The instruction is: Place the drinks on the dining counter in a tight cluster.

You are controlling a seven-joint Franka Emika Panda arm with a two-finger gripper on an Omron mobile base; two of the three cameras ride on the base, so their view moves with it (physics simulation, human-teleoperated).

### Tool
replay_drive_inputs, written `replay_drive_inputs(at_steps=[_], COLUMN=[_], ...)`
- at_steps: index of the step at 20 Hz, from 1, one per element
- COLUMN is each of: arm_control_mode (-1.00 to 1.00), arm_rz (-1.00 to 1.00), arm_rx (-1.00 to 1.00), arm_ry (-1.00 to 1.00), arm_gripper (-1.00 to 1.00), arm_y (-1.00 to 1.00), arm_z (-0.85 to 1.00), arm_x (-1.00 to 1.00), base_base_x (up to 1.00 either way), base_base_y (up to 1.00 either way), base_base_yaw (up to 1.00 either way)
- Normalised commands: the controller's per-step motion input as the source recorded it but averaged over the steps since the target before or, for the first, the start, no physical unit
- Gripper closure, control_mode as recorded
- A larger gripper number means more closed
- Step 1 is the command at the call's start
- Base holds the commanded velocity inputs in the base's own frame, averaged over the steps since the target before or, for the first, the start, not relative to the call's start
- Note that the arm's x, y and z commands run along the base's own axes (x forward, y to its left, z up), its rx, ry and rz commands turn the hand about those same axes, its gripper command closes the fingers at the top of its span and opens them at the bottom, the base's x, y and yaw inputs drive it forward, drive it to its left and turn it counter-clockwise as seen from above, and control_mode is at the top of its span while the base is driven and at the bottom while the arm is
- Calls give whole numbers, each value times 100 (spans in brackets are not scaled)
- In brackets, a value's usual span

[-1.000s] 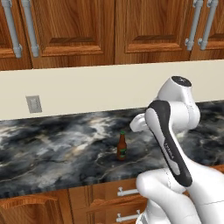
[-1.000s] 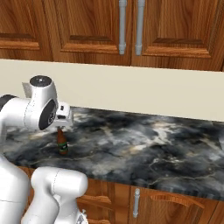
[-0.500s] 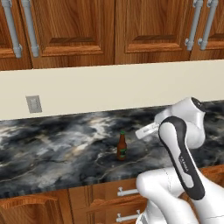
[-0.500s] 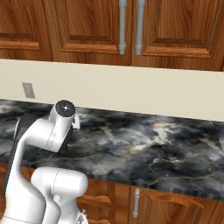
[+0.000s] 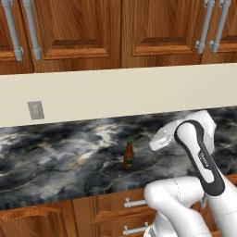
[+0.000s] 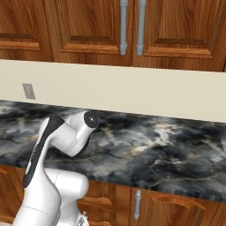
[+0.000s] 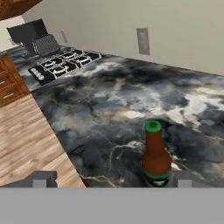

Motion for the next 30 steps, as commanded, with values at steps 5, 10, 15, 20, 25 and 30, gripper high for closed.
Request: replay_drive_inputs(at_steps=[5,10,15,20,25,30], arm_control_mode=[-100,-100,-100,-100,-100,-100], arm_rz=[6,0,1,11,1,0], arm_rx=[0,0,11,8,0,0], arm_ry=[-13,-13,-10,-3,0,0], arm_gripper=[-100,-100,-100,-100,-100,-100], arm_y=[2,1,1,0,0,10], arm_z=[-22,-42,-38,-16,-1,-15], arm_x=[4,5,13,25,33,24], base_base_x=[0,0,0,0,0,0], base_base_y=[0,0,0,0,0,0], base_base_yaw=[0,0,0,0,0,0])
